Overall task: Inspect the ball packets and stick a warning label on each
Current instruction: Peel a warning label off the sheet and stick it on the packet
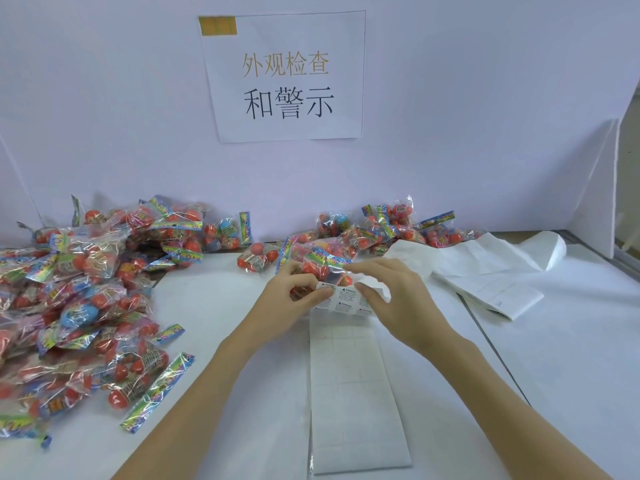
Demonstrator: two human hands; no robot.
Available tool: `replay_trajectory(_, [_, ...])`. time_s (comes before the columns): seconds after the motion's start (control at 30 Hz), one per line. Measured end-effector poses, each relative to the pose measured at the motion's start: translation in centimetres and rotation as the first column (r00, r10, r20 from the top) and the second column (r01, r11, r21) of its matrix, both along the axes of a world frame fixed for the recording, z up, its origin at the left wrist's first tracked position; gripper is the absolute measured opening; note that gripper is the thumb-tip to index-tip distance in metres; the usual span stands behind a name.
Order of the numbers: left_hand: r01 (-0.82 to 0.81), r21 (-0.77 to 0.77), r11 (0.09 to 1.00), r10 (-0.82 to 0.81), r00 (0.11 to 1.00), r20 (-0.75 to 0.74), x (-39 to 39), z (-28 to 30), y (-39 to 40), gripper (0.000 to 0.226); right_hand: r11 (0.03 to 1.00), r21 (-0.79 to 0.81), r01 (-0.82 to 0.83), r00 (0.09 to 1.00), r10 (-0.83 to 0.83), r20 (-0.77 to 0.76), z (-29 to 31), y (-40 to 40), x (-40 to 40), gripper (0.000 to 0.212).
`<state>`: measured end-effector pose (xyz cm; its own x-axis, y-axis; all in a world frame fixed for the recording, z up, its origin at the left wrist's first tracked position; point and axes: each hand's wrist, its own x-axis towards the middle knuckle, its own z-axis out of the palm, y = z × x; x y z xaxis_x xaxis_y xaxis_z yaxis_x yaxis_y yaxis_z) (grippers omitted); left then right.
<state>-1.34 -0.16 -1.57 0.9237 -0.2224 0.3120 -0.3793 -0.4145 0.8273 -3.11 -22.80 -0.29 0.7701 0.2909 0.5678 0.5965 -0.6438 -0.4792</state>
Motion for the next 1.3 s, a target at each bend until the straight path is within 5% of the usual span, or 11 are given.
replay_trajectory(0.17, [0.021,0.054,0.998,-0.024,0.999,0.045,-0.3,0.0,-0.5,0.031,0.994,-0.025,-0.106,0.986,0.108,0.125,-0.5,1.9,-0.7,0.025])
replay_trajectory(0.37, [0.144,0.078,0.986,-0.137,0.986,-0.096,-0.6,0.5,0.2,0.005,0.996,0.069,-0.052,0.994,0.045,0.102,-0.8,1.3,-0.6,0.016])
replay_trajectory(0.7, [0.171,0.225,0.959,-0.147,0.982,-0.119,-0.4,0.8,0.8,0.021,0.986,-0.070,-0.153,0.971,0.164,0.173,-0.7,1.5,-0.5,0.013])
replay_trajectory(0.97, [0.180,0.248,0.952,-0.138,0.975,-0.176,-0.2,0.4,1.0,0.023,0.977,-0.083,-0.199,0.979,0.202,0.040,-0.9,1.3,-0.5,0.013])
replay_trajectory(1.13, [0.117,0.174,0.978,-0.090,0.983,-0.159,-0.3,0.5,0.9,0.024,0.954,0.211,-0.213,0.968,0.236,-0.090,0.4,1.8,-1.2,0.016])
replay_trajectory(1.3, [-0.109,-0.072,0.991,0.106,0.993,-0.048,0.2,0.4,0.7,0.028,0.842,0.538,-0.031,0.963,0.169,-0.210,1.2,1.2,-0.8,0.017])
